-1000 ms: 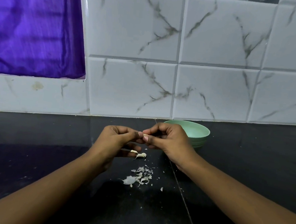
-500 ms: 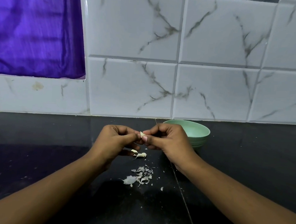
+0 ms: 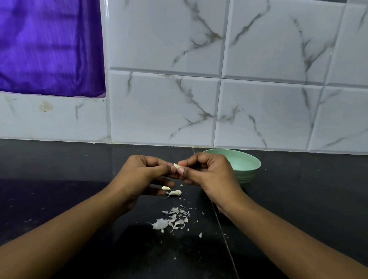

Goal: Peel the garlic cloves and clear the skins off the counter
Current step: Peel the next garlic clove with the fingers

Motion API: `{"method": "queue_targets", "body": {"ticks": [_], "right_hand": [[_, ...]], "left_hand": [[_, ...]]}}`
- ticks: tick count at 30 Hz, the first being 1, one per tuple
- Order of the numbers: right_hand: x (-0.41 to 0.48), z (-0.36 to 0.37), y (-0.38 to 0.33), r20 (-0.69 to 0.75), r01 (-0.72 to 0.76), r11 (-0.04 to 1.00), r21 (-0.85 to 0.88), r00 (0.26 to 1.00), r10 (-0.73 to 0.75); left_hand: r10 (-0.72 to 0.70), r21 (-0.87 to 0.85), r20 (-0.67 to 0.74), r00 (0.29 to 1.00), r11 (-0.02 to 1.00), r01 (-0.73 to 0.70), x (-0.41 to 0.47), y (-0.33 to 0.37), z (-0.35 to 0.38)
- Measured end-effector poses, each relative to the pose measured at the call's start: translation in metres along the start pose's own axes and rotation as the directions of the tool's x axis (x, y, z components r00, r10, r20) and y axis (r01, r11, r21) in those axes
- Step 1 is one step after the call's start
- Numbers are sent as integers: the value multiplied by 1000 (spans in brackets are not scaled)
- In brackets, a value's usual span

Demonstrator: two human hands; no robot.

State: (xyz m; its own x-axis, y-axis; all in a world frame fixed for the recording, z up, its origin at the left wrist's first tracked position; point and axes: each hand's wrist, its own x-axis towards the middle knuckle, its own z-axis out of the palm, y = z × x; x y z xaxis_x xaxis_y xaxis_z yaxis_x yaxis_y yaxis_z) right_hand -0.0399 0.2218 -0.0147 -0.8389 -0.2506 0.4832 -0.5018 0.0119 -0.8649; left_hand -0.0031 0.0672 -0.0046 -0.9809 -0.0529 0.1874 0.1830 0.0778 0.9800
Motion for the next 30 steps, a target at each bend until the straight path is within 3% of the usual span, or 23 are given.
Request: {"method": "queue_targets", "body": {"ticks": [9,18,24,30], "right_hand": [[-1,3,2,-53,27,998,-58,998,-30],[-3,4,0,-31,-37,999,9,999,37],[-1,1,-6,76,-264,943,203,964,254],[5,-11,-9,270,-500,815,292,861,431]], "left_hand": [[110,79,-82,991,991,-104,1,-5,4],[151,151,-103,983,979,-135,2,-9,4],[145,165,-124,982,978,-124,4,-9,4],[72,53,-108,992,996,-66,5,-3,-4]]}}
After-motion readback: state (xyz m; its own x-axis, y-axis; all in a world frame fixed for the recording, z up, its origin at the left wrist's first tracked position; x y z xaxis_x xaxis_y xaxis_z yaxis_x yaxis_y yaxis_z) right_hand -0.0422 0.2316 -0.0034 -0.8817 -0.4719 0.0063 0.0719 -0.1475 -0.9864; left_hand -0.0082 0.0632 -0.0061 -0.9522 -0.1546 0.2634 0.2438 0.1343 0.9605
